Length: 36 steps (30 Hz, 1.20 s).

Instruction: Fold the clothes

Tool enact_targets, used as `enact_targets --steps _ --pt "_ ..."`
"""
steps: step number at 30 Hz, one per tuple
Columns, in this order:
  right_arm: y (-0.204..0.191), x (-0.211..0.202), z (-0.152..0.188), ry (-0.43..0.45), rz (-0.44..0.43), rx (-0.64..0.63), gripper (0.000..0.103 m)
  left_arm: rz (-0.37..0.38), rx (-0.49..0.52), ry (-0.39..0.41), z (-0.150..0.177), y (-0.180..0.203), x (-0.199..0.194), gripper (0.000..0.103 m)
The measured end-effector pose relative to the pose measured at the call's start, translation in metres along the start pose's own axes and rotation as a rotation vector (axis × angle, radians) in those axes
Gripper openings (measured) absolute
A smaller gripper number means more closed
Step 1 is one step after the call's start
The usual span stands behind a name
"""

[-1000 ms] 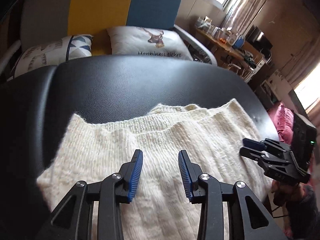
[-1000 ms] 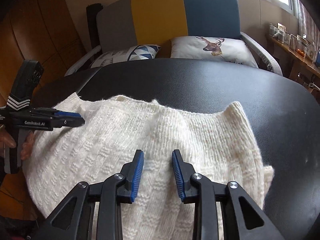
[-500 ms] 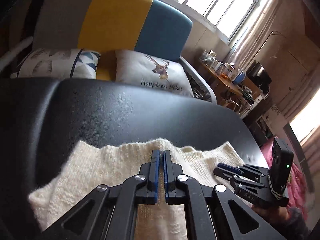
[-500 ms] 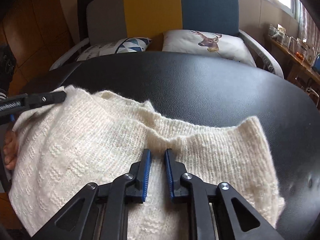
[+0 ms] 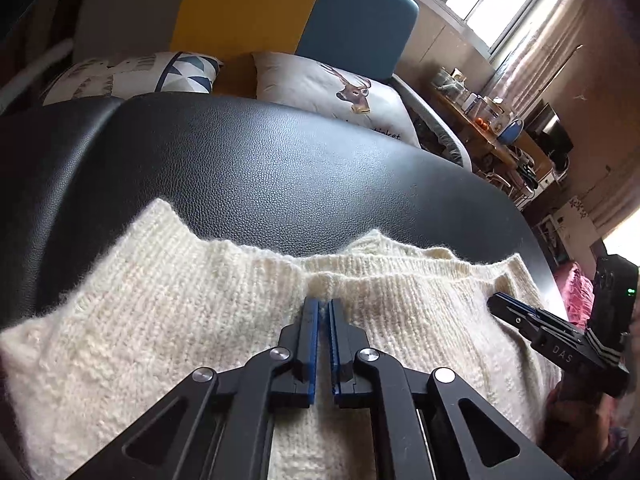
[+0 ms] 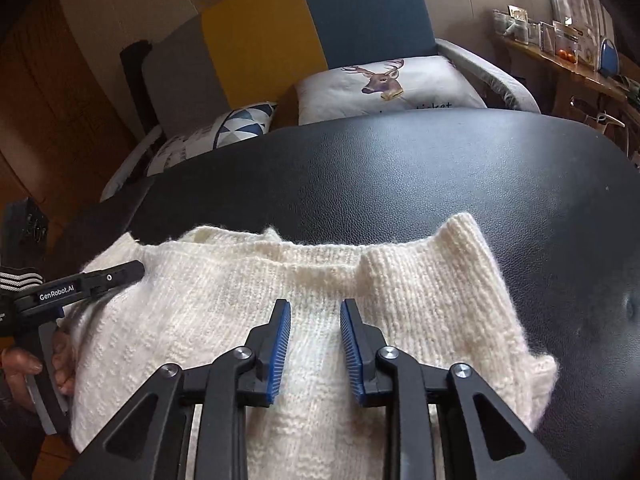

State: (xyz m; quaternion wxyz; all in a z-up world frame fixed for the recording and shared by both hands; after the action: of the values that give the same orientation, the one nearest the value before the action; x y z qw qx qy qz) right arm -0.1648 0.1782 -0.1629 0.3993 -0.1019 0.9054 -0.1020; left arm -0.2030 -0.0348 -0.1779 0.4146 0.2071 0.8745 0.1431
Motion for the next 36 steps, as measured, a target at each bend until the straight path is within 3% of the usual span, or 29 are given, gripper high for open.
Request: enact_targets --steps 2,6,10,12,15,18,20,24,29,30,33,36 --pt "0.000 -0.002 -0.002 0.000 0.008 -0.004 0.028 0.020 -0.001 0.011 -0.004 0.006 -0.007 0.006" --pt "0.006 0.026 0.000 -0.077 0.118 -0.074 0.027 0.059 -0.003 0.032 -0.013 0.019 -0.021 0.011" --pt "0.018 0.034 -0.001 -0.028 0.113 -0.023 0.026 0.046 0.146 -0.052 -0.005 0.050 0.009 0.022" --pt "0.018 0.029 0.002 -0.026 0.083 -0.023 0.027 0.045 0.150 -0.076 0.003 0.050 0.021 0.022" --pt "0.023 0.004 0.008 -0.040 -0.058 0.073 0.028 0.050 0.122 -0.095 0.015 0.043 0.033 0.022" --pt "0.033 -0.052 0.020 0.003 -0.256 0.153 0.028 0.061 0.132 -0.099 0.018 0.040 0.029 0.022" --pt "0.045 -0.088 0.040 -0.024 -0.354 0.195 0.028 0.040 0.175 -0.099 0.020 0.040 0.025 0.022" --pt "0.070 -0.132 0.089 -0.101 -0.462 0.268 0.029 0.018 0.230 -0.104 0.023 0.032 0.016 0.022" --pt "0.083 -0.147 0.132 -0.138 -0.529 0.320 0.029 -0.050 0.149 -0.120 0.015 0.022 -0.005 0.021" --pt "0.084 -0.144 0.137 -0.141 -0.531 0.326 0.029 -0.027 0.144 -0.105 0.014 0.032 -0.013 0.021" --pt "0.080 -0.131 0.136 -0.139 -0.567 0.326 0.032 0.136 0.188 -0.075 0.016 0.084 -0.033 0.024" --pt "0.069 -0.123 0.131 -0.139 -0.626 0.300 0.032 0.279 0.258 -0.130 0.033 0.142 -0.031 0.029"
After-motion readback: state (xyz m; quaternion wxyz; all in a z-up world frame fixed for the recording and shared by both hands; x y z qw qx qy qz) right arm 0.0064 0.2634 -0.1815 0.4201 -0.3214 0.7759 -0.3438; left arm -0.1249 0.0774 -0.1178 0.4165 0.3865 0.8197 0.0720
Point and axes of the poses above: each gripper's, at about its wrist camera, not at the fingertips, and x roughly the way its jaws point, y to its right, z to its underside, the point moved 6 cm from there along x, roughly the way its jaws point, and after that the axes turned 6 degrees about y, right-handed, at the moved point
